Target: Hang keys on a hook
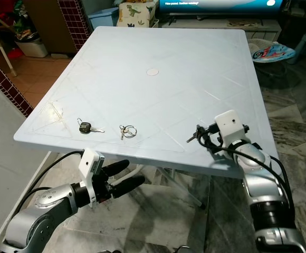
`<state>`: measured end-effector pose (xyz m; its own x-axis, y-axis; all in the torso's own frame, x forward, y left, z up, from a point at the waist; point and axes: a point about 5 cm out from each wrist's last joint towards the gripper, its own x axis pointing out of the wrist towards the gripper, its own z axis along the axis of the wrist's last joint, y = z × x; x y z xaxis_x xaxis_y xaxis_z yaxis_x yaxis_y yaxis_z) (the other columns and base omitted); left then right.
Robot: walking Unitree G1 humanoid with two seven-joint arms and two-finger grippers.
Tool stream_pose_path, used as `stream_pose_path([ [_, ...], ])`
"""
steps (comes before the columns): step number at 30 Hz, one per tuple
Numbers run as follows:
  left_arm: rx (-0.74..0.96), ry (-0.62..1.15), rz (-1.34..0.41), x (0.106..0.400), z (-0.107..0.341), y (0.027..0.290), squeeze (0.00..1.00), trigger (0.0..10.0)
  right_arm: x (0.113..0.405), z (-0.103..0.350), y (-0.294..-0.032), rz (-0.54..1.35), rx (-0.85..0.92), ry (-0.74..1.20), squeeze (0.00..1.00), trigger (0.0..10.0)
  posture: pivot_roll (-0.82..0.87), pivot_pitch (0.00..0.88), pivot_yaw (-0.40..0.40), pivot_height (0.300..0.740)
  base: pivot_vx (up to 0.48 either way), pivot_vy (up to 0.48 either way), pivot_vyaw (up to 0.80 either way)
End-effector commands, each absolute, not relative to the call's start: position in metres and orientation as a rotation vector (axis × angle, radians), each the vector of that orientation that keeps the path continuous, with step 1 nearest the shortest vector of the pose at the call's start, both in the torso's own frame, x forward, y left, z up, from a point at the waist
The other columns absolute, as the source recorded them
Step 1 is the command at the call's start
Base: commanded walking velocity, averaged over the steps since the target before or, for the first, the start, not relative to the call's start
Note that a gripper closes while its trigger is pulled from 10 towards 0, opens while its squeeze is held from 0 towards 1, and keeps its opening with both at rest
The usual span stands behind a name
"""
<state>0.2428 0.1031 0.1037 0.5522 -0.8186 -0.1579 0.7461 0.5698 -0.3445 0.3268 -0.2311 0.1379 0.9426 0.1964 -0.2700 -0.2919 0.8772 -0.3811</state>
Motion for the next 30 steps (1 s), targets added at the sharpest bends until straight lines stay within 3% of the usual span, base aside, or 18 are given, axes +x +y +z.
stream_pose_path([
  [1, -0.239, 0.332, -0.920, 0.242, 0.102, 0.106, 0.00, 10.0, 0.322, 0.138, -0.229, 0.288, -0.446, 0.237, 1.00, 10.0, -0.07, 0.128, 0.083, 0.740, 0.000, 0.000, 0.00],
  [9, -0.242, 0.337, -0.924, 0.243, 0.102, 0.106, 0.00, 10.0, 0.327, 0.159, -0.234, 0.181, -0.491, 0.156, 1.00, 10.0, -0.08, 0.128, 0.085, 0.740, 0.000, 0.000, 0.00],
  [17, -0.243, 0.335, -0.918, 0.244, 0.101, 0.106, 0.00, 10.0, 0.336, 0.181, -0.220, 0.181, -0.495, 0.053, 1.00, 10.0, -0.08, 0.124, 0.089, 0.740, 0.000, 0.000, 0.00],
  [23, -0.244, 0.333, -0.916, 0.245, 0.102, 0.106, 0.00, 10.0, 0.338, 0.184, -0.206, 0.254, -0.432, 0.061, 1.00, 10.0, -0.08, 0.122, 0.086, 0.740, 0.000, 0.000, 0.00],
  [30, -0.245, 0.337, -0.922, 0.245, 0.101, 0.105, 0.00, 10.0, 0.339, 0.190, -0.174, 0.280, -0.179, 0.085, 1.00, 10.0, -0.08, 0.120, 0.090, 0.740, 0.000, 0.000, 0.00],
])
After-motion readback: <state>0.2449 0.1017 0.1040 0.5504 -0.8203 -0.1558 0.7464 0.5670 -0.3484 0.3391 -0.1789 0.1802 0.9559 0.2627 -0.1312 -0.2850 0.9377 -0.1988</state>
